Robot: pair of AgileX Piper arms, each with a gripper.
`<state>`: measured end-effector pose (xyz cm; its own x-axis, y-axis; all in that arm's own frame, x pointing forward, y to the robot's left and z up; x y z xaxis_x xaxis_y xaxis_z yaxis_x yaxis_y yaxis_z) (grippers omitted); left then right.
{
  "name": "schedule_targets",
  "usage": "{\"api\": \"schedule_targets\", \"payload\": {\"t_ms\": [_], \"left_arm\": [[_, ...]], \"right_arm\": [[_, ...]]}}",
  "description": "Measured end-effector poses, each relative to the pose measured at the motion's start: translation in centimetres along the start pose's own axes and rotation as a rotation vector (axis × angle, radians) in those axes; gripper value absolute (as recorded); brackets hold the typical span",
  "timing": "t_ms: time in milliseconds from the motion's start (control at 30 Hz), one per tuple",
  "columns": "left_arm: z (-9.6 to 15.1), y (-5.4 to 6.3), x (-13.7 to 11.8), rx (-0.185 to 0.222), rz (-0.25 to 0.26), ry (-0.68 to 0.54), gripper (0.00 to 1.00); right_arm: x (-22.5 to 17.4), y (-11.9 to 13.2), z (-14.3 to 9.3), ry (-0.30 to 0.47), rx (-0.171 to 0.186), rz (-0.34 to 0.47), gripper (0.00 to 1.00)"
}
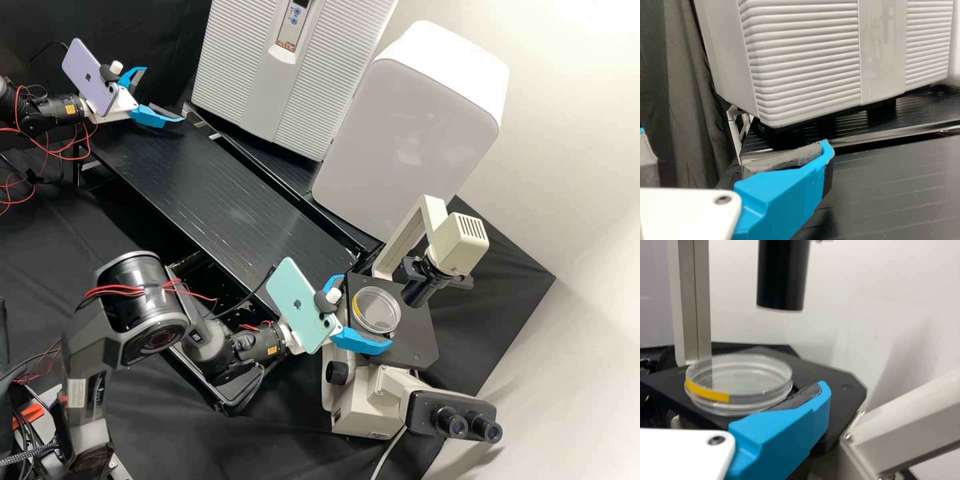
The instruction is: Place the petri dish on the bench
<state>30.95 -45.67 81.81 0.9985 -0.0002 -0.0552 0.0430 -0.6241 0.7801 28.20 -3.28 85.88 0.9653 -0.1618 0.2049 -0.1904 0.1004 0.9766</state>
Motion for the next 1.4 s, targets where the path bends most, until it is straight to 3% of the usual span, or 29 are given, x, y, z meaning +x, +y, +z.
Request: {"api": "schedule_targets", "payload": {"t_ms": [200, 400, 967, 1233, 1400], "left_arm": [[0.0, 0.0, 0.0, 0.0, 0.0, 0.0, 1.0], [0.0, 0.0, 0.0, 0.0, 0.0, 0.0, 1.0], [0.0, 0.0, 0.0, 0.0, 0.0, 0.0, 1.0], [0.0, 0.0, 0.0, 0.0, 0.0, 0.0, 1.0], [0.0, 0.0, 0.0, 0.0, 0.002, 0.0, 1.0]], "right_arm": [[1.2, -0.6, 0.0, -0.034, 0.014, 0.022, 1.0], [1.4, -1.0, 0.2, -0.041, -0.006, 0.017, 1.0], [1.8, -0.4, 0.8, -0.05, -0.012, 0.033, 1.0], [1.6, 0.0, 0.2, -0.052, 0.038, 0.011, 1.0], [1.0, 0.3, -1.1, -0.008, 0.074, -0.013, 1.0]]}}
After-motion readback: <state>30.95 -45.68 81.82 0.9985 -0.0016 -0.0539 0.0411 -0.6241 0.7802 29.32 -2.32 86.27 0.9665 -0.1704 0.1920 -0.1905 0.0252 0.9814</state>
